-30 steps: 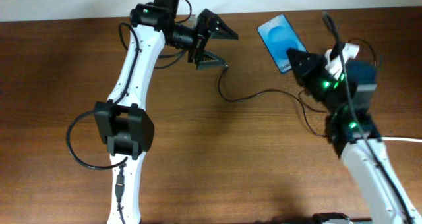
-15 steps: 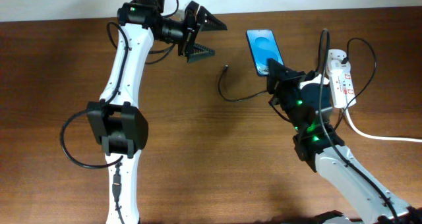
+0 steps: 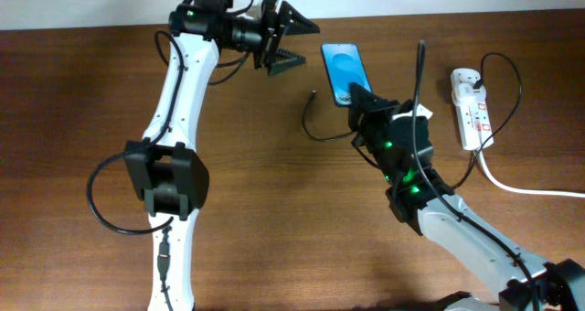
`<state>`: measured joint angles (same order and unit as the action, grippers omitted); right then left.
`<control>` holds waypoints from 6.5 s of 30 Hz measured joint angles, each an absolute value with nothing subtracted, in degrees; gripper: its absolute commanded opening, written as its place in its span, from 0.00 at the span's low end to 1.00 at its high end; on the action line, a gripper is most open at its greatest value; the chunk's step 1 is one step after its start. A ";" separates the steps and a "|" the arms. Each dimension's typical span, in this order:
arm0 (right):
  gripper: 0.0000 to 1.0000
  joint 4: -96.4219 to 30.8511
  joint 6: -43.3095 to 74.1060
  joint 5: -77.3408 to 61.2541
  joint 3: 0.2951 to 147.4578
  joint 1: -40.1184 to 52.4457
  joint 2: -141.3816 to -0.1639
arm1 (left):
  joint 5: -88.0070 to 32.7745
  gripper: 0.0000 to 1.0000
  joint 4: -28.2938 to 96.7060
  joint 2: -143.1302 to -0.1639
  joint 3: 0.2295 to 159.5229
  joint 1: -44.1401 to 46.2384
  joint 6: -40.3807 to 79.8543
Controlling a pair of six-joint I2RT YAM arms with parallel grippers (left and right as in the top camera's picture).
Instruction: Plug charger to phone and switch on socket
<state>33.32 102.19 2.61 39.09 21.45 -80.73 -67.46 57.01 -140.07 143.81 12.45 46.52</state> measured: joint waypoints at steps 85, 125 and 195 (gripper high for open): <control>0.98 14.06 84.09 3.16 43.94 20.53 -80.75 | -61.63 0.00 55.31 -140.07 143.85 4.97 47.03; 0.40 -31.83 33.65 -18.24 99.96 18.04 -124.97 | -70.59 0.00 85.27 -140.14 143.85 -4.58 6.83; 0.04 -65.01 5.06 -58.28 100.71 4.95 -92.62 | -81.62 0.00 84.23 -140.14 143.85 3.33 -0.80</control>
